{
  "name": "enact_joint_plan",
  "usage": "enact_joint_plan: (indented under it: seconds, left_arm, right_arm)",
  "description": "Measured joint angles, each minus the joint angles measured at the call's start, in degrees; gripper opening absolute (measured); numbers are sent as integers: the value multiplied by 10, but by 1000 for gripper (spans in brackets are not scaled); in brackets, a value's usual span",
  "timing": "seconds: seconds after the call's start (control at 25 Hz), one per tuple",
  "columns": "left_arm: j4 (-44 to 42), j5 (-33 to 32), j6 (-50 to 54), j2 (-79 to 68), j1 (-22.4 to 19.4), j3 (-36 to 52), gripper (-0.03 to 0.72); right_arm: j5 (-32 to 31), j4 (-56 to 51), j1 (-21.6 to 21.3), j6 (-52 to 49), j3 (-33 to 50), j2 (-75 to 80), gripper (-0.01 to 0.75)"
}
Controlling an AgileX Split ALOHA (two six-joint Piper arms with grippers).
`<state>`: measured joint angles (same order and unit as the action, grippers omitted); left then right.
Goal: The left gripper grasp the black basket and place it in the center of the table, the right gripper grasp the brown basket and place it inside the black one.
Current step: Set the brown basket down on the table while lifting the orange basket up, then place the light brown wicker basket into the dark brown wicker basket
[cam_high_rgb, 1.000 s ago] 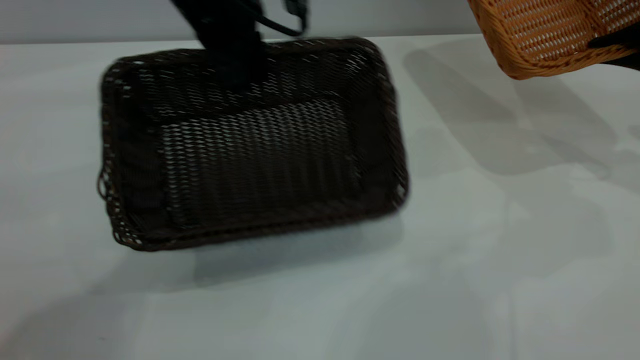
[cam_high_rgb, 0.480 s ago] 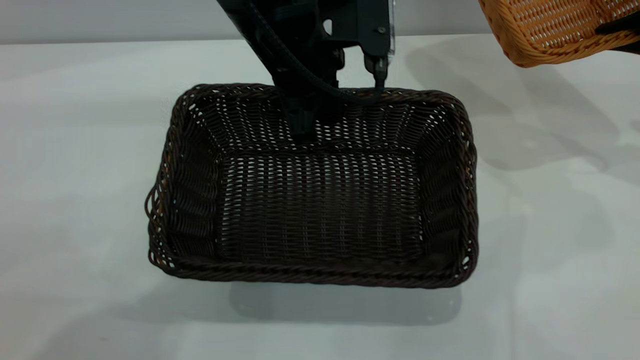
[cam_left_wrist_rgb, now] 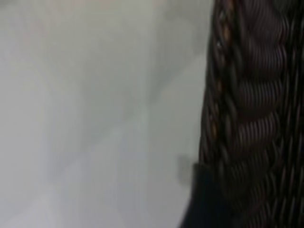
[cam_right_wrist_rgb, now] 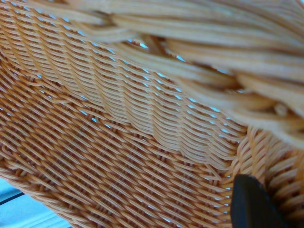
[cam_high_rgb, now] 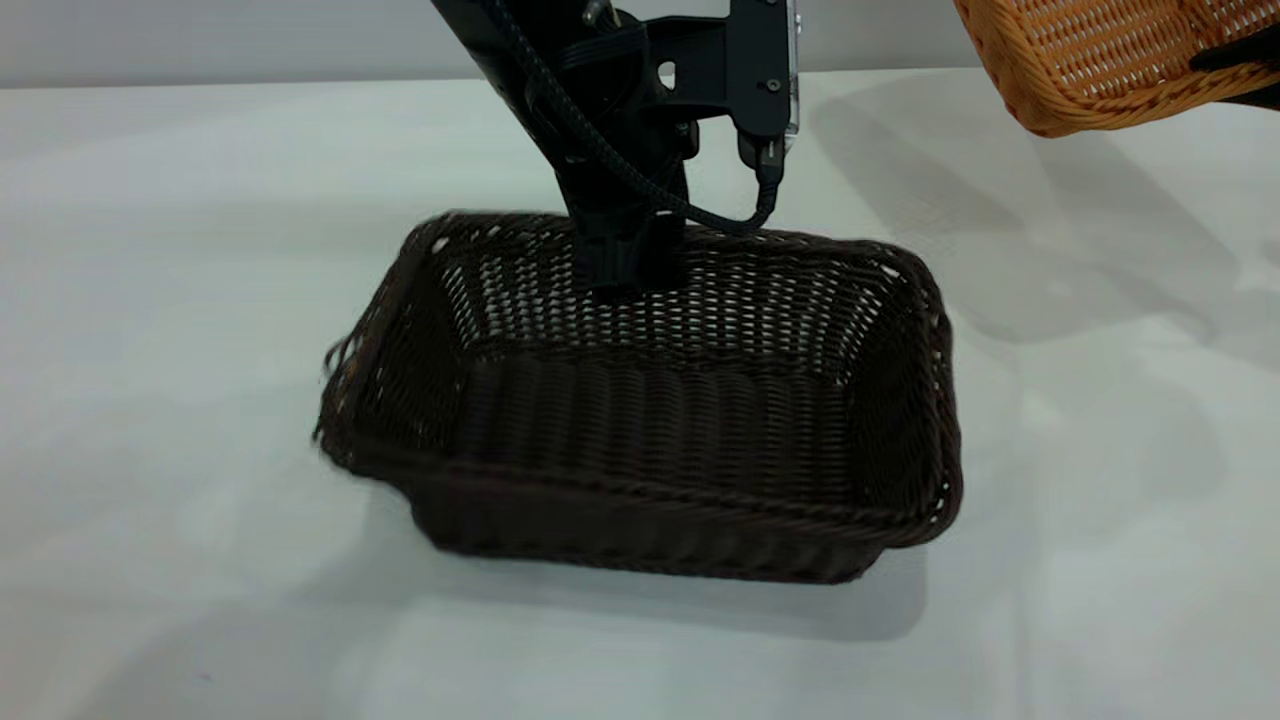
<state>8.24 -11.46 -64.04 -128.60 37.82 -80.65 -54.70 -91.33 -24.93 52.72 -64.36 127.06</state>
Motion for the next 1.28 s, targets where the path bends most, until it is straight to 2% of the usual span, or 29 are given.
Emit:
enact_joint_plan:
  seconds: [0.12,0.28,0.48,0.68,0.84,1.04,1.28]
  left_arm:
    - [0,-1,33,16,-1,1,545]
    - [0,-39,131,76,-34,1,561]
    - [0,-91,239,135,-155,1,563]
    - [-1,-94,296,150,-254,1,563]
    - [-1,-98,306,150,-287,1,563]
    - [-1,-88,307,150,-296,1,563]
    - [-1,-86,307,150,-296,1,563]
  right_arm:
    - [-8,5,0,-1,0,0,76]
    - [-23,26,-1,-15,-2,0,76]
    - [-23,97,-1,-73,-4,-23,76]
    - [-23,203,16,-155,-5,-79,76]
    - [-42,299,73,-221,-5,-127,76]
    - [-98,395,155,-288,-5,-147,76]
    - [-75,442,248,-345,-3,-147,76]
